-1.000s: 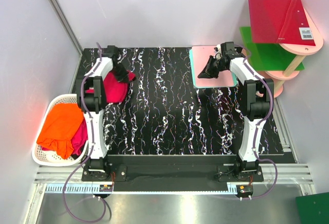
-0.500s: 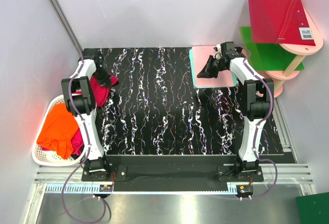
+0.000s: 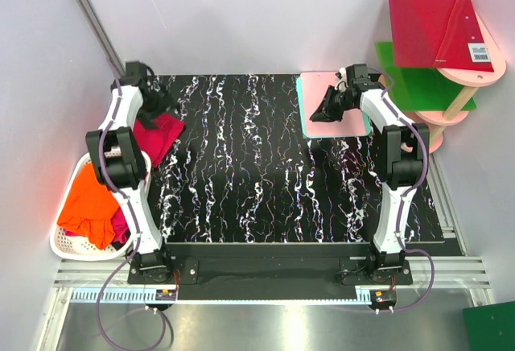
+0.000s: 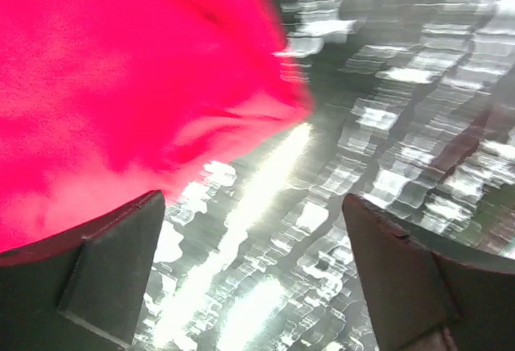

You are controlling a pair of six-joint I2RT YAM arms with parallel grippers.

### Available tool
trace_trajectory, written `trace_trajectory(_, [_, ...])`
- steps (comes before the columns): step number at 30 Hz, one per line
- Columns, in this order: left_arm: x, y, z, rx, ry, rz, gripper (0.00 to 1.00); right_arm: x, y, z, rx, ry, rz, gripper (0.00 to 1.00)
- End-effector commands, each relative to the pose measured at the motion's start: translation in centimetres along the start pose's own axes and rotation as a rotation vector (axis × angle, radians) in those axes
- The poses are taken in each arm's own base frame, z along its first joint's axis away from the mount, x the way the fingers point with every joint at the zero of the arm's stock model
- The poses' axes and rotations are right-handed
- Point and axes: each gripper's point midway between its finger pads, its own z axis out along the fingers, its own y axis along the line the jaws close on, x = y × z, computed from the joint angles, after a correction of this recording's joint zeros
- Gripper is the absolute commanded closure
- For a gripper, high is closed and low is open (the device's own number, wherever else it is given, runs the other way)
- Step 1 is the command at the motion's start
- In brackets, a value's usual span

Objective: Fold and stack the t-shirts
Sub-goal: Put the neatly folded tshirt into the corner of the board with the left arm

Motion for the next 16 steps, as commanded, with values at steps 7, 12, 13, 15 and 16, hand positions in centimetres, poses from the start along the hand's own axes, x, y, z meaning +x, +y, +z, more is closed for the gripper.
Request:
trace_trajectory(7, [4.1, -18.2, -20.0, 0.654, -0.320, 0.377, 0.01, -5.5, -0.4, -10.7, 0.358, -0.315, -0.306, 0.31])
trace_trajectory(12, [12.8, -18.6, -14.2, 0.641, 0.009, 0.558, 0.01, -5.3, -2.7, -13.0, 0.509, -0.372, -0.319, 0.05])
trace_trajectory(13, [15.2, -18.5, -13.2, 0.640, 0.072, 0.596, 0.01, -5.2, -2.6, -13.3, 0.509, -0.380, -0.317, 0.01])
trace_trajectory(15, [17.2, -18.0, -12.3, 0.639, 0.118, 0.644, 0.01, -4.8, -2.8, -13.2, 0.500, -0.384, -0.301, 0.01])
trace_trajectory(16, [17.7, -18.1, -12.2, 0.631, 0.118, 0.664, 0.01, -4.8, -2.4, -13.5, 0.488, -0.395, -0.299, 0.00])
